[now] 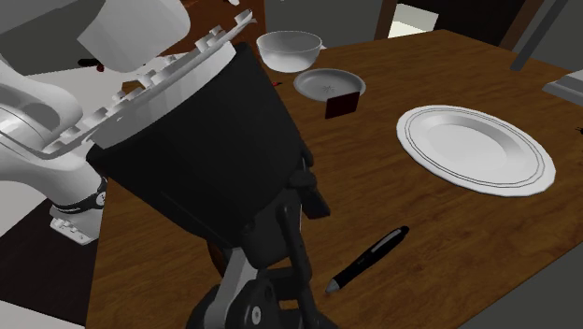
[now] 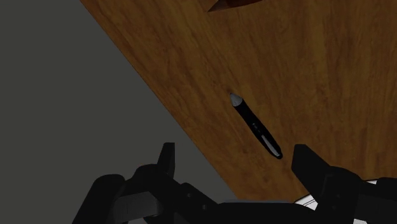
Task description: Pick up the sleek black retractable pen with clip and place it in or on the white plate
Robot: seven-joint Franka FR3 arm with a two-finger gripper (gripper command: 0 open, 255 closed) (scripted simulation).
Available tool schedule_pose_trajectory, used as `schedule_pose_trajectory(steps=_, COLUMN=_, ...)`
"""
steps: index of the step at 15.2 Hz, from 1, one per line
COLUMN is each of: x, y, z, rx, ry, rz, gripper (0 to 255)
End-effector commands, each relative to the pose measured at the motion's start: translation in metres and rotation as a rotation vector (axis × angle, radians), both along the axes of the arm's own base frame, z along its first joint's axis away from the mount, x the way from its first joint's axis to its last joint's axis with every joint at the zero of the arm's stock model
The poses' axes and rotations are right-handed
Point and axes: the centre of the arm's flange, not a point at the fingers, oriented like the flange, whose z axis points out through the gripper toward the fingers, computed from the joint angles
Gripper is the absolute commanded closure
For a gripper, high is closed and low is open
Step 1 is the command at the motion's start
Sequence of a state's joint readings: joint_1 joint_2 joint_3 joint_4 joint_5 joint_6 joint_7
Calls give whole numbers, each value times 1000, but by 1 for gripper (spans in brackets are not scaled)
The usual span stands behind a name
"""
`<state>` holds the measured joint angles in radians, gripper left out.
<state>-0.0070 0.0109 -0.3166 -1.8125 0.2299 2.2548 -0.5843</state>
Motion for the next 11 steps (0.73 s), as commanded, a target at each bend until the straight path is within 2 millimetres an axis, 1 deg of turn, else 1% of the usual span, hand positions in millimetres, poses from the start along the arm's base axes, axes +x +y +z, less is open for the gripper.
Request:
schedule_pose_trajectory(steps=1, x=1, y=0, z=-1, rx=0, ry=-1, rz=0, gripper=0)
schedule_pose_trajectory(steps=7, x=1, y=0, z=-1, rx=0, ry=0, rz=0, gripper=0)
schedule_pose_trajectory(steps=8, x=1, y=0, z=-1, rx=0, ry=0, rz=0, gripper=255)
schedule_pose_trajectory(steps=11, x=1, y=0, z=-1, rx=0, ry=0, rz=0, gripper=255)
